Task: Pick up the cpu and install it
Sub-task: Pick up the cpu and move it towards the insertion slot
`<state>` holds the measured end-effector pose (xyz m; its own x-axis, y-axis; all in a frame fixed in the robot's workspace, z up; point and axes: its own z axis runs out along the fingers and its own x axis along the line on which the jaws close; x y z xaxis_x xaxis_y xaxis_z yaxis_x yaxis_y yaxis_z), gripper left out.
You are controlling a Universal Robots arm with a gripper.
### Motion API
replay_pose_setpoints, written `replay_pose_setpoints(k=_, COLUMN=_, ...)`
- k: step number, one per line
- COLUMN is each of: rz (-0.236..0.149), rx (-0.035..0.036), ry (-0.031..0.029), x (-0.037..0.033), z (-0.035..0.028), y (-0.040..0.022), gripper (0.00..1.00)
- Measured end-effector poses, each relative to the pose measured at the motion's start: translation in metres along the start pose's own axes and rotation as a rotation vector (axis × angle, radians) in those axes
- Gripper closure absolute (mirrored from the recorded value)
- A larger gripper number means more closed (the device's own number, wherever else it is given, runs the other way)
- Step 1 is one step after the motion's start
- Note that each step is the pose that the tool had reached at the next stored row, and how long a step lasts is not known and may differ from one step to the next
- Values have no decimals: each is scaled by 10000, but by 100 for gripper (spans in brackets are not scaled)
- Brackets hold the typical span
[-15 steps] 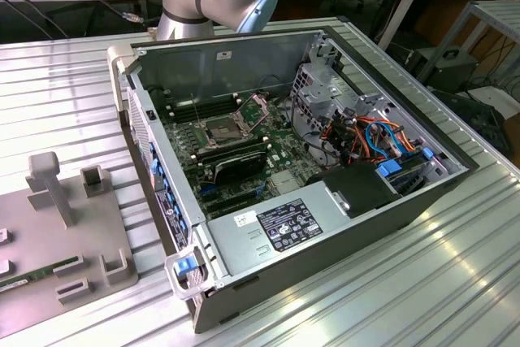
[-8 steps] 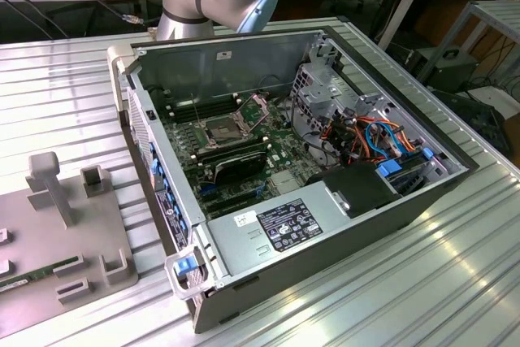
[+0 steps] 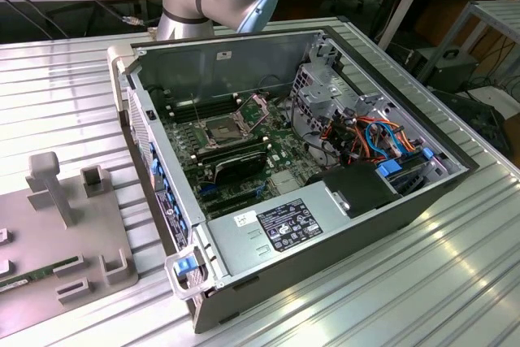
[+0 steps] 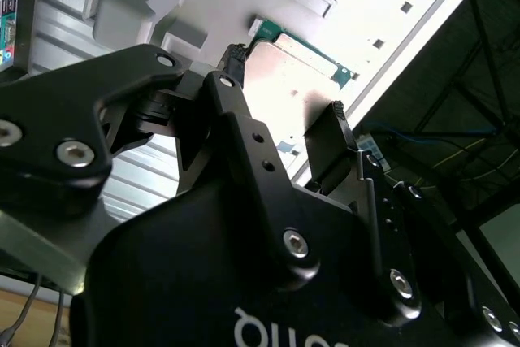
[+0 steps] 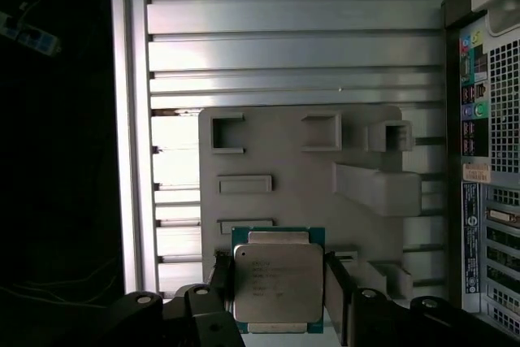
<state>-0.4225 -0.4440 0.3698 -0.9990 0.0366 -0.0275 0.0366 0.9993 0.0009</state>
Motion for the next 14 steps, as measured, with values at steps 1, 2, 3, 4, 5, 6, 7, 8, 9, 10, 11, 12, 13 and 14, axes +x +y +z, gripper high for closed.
replay_pose_setpoints(k=1, rz=-1, rx=0, ry=0, x=-6, z=0, y=0, gripper=45)
replay_pose_setpoints(k=2, rz=-1, rx=0, ry=1, x=-14, z=0, y=0, gripper=45)
replay_pose_setpoints(k=3, rz=-1, rx=0, ry=0, x=-20, z=1, y=1, gripper=45)
replay_pose_setpoints(k=4, rz=0, rx=0, ry=0, x=-30, z=1, y=1, gripper=45)
replay_pose_setpoints(k=5, rz=0, rx=0, ry=0, x=-41, z=1, y=2, gripper=45)
replay_pose_setpoints(k=6, rz=0, rx=0, ry=0, x=-50, z=1, y=2, gripper=45)
replay_pose_setpoints(k=7, rz=0, rx=0, ry=1, x=-59, z=2, y=2, gripper=45)
replay_pose_setpoints(k=8, rz=0, rx=0, ry=0, x=-68, z=2, y=2, gripper=45)
replay_pose_setpoints(k=9, rz=0, rx=-1, ry=0, x=-82, z=3, y=3, gripper=45)
replay_pose_setpoints(k=10, rz=0, rx=0, ry=0, x=-91, z=3, y=4, gripper=45)
replay_pose_setpoints(k=11, rz=0, rx=0, ry=0, x=-105, z=3, y=4, gripper=45)
replay_pose_setpoints(k=12, rz=0, rx=0, ry=0, x=-117, z=3, y=5, gripper=45)
replay_pose_setpoints(k=13, rz=0, rx=0, ry=0, x=-130, z=4, y=5, gripper=45)
replay_pose_setpoints(k=14, rz=1, rx=0, ry=0, x=-148, z=4, y=5, gripper=45)
